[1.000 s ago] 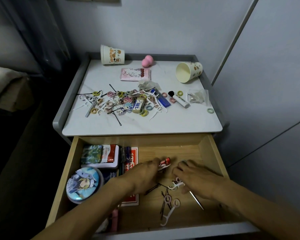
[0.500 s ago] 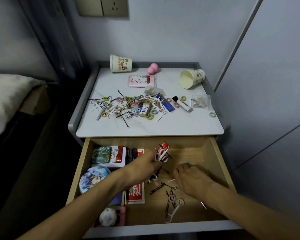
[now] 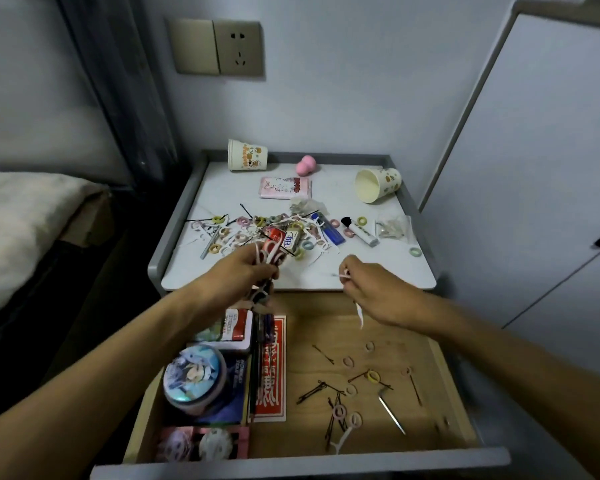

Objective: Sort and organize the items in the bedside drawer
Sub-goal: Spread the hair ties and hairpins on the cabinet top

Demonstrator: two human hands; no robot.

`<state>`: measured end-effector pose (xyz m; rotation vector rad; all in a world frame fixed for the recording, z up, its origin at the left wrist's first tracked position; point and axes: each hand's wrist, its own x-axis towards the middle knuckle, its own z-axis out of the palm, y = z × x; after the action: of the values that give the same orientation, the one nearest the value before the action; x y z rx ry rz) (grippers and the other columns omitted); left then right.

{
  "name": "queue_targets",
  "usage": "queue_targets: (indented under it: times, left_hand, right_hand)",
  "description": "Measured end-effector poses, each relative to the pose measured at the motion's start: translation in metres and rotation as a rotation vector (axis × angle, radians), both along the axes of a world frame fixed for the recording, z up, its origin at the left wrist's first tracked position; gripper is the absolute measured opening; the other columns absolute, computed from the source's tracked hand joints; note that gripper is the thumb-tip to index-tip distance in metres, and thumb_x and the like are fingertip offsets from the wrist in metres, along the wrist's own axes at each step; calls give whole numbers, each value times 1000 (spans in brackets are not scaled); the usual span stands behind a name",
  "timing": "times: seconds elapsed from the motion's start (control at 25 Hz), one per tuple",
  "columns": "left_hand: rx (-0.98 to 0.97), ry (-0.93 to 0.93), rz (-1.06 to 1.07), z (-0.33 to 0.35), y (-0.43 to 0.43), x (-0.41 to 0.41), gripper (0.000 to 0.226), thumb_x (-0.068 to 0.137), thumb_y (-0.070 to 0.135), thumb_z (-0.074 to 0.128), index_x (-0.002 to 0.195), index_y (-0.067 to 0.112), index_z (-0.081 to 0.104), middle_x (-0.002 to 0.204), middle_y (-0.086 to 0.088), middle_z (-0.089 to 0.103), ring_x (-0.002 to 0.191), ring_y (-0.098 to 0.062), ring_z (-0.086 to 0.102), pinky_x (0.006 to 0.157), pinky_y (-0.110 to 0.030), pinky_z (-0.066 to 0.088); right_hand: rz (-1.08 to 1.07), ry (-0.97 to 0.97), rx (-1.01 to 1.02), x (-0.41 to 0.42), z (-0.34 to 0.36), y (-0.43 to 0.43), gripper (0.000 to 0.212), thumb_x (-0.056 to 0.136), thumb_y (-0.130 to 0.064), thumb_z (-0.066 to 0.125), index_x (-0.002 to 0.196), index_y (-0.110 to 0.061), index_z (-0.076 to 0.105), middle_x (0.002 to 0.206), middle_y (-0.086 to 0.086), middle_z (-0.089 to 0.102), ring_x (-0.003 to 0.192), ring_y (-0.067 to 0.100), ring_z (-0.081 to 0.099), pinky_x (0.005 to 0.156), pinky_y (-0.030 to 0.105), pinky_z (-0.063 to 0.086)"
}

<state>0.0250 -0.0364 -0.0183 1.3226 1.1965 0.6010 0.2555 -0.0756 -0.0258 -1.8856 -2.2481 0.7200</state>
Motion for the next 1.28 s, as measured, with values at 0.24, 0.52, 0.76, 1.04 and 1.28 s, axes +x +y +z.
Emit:
queue_targets:
  times: [0.24, 0.52, 0.76, 1.04, 1.28]
  left_hand:
    - [271, 492, 1, -11, 60, -14, 9, 97, 1, 45, 96, 10, 47, 87, -15, 56, 70, -24, 54, 56, -35, 50]
    - [746, 1012, -51, -40, 106, -11, 31, 94, 10, 50, 124, 6, 44, 112, -21, 57, 96, -39, 55, 67, -40, 37]
    - [750, 1032, 4, -49, 113, -10, 46, 91, 13, 59, 134, 6, 42, 123, -23, 54, 108, -39, 50, 83, -45, 42]
    - [750, 936, 68, -46, 107, -5, 53, 89, 14, 63, 137, 8, 41, 132, -21, 50, 120, -38, 45, 98, -47, 39]
    - [978, 802, -42, -21, 60, 10, 55, 86, 10, 66, 136, 8, 42, 133, -16, 49, 117, -31, 47, 96, -40, 43]
  right_hand:
    - [-206, 86, -34, -4, 16, 77, 38, 105, -28, 35, 118, 3, 52, 117, 24, 60, 104, 39, 57, 69, 37, 36]
    - [-254, -79, -20, 8, -7, 116, 28, 101, -23, 43, 124, -7, 46, 115, 16, 58, 89, 26, 50, 55, 27, 32]
    - [-344, 0, 164, 24, -18, 113, 18, 96, -15, 58, 114, -14, 55, 107, 8, 61, 88, 24, 56, 70, 30, 41]
    - [-348, 4, 379, 31, -21, 113, 21, 88, -9, 69, 109, -11, 65, 108, 9, 66, 94, 21, 59, 79, 35, 52]
    - [-256, 100, 470, 21, -6, 71, 19, 88, -13, 70, 107, -15, 68, 103, 0, 65, 91, 12, 58, 79, 27, 50]
